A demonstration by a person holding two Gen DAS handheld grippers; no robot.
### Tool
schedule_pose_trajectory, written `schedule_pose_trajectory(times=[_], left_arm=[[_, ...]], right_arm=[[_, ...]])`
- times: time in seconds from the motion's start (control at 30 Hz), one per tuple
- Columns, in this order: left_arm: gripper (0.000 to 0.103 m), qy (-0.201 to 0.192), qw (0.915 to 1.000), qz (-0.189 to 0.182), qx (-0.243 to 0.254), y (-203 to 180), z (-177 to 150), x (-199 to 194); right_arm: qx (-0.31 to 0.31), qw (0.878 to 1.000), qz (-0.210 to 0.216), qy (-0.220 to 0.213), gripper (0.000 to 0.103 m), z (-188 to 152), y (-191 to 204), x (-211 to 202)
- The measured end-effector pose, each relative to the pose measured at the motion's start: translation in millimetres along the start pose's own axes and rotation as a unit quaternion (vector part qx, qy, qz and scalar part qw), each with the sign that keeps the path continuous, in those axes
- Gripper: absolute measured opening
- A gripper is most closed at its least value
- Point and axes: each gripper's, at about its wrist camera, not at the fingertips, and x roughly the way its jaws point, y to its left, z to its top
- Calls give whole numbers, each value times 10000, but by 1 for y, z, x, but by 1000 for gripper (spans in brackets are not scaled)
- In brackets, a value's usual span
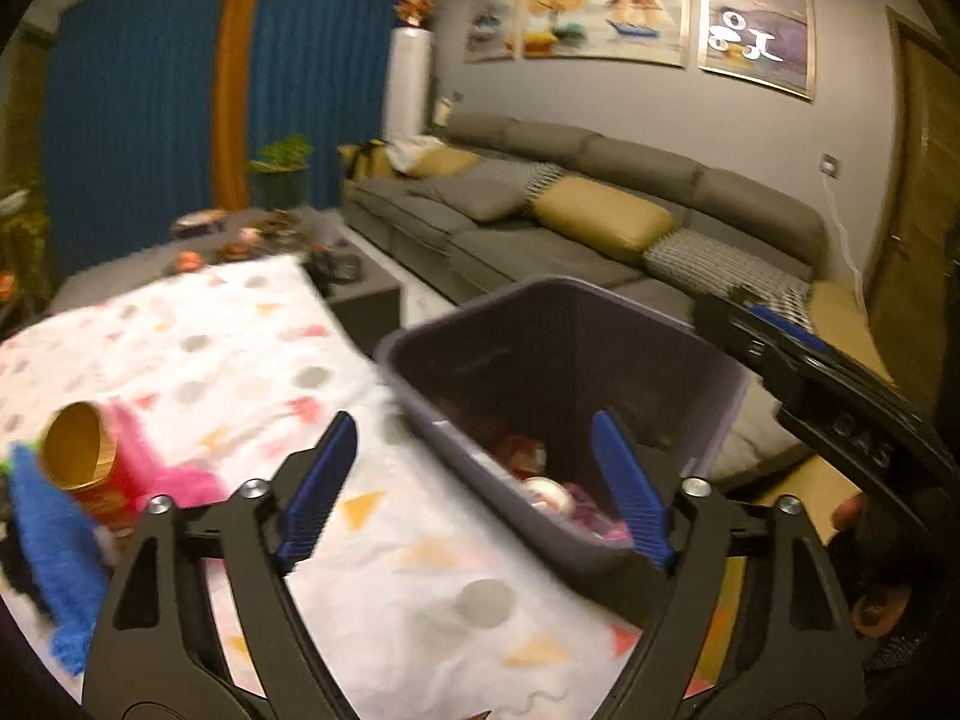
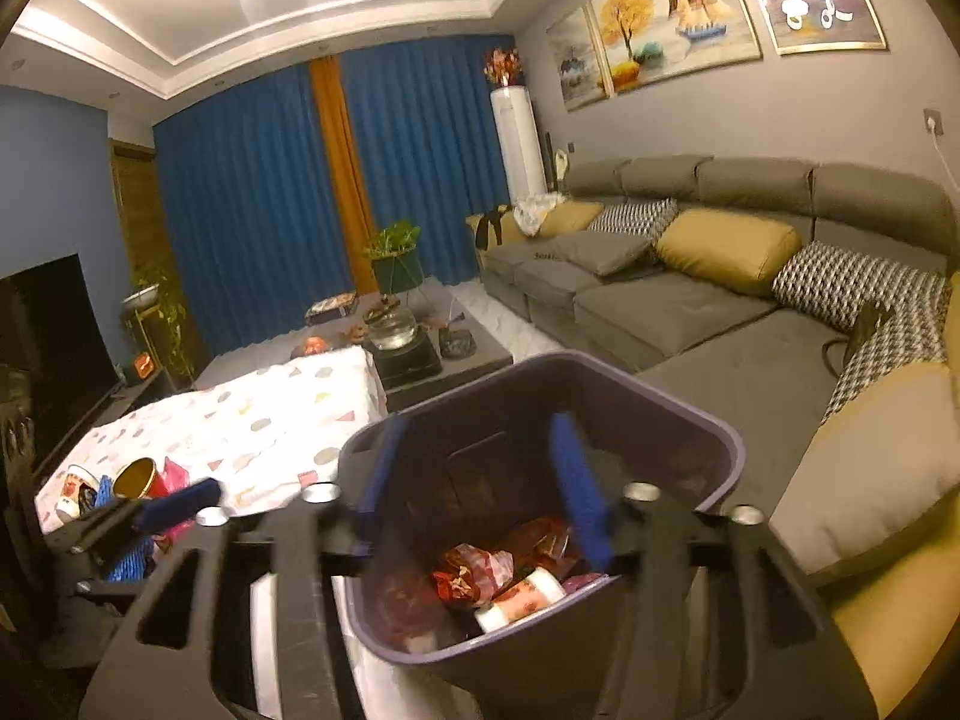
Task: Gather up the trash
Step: 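Move both open grippers back to the trash on the bed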
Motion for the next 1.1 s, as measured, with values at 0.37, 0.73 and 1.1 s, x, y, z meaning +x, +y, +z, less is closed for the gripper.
schedule_pose_trajectory(times=[0.37,0.73,1.1], left_arm=[[89,-244,9866,1425,-752,66,-23,-76],[89,-385,9613,2413,-1270,140,-63,-156],[89,-587,9417,2876,-1642,189,-84,-213]], right_arm=[[-263,9994,206,-91,80,-17,49,-40],[-621,9928,997,214,80,-42,133,-51],[-992,9819,1528,519,80,-80,216,-50]])
